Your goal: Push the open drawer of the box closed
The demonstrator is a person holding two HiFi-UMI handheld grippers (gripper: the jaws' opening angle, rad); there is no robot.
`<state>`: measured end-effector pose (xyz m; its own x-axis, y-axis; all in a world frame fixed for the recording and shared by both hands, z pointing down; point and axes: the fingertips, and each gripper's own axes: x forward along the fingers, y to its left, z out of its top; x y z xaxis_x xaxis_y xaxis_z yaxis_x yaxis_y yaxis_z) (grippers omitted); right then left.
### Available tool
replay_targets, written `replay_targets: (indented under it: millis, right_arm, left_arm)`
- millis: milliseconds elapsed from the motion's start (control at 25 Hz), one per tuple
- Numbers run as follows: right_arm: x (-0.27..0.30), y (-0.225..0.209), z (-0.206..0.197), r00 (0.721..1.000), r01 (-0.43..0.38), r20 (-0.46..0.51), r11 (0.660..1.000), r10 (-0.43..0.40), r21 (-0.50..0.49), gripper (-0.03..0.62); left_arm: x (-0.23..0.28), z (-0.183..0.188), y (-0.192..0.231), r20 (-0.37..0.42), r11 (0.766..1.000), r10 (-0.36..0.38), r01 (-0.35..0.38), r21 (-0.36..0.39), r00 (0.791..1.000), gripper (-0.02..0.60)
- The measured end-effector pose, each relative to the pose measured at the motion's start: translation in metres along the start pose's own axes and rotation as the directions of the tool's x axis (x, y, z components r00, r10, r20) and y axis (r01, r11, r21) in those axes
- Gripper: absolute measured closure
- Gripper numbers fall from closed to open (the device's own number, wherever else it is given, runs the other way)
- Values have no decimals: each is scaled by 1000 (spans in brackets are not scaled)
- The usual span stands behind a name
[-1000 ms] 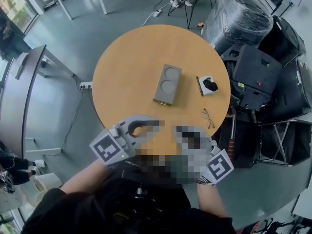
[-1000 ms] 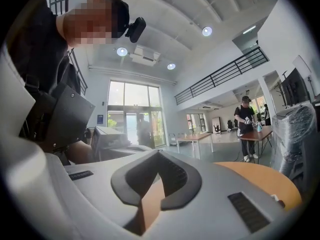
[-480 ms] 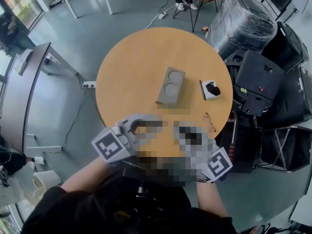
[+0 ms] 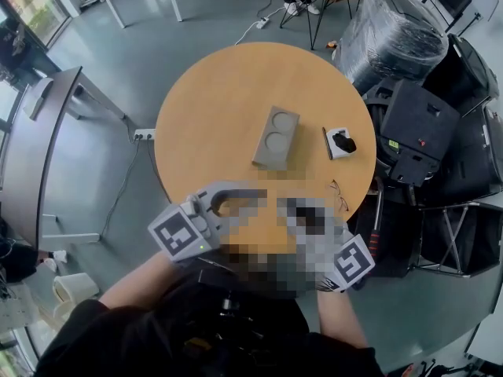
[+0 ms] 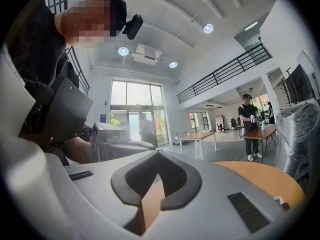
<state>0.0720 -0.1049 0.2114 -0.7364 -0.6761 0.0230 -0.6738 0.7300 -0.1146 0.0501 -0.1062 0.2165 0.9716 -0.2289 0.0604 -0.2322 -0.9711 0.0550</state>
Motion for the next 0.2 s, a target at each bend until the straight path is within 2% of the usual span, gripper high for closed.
replay_targets:
  millis: [200]
  right_arm:
    - [-6, 6, 9, 1000, 2, 2, 1000, -2, 0, 583]
  left_arm:
    - [-1, 9, -7, -6, 1000, -2, 2, 5, 1000, 549]
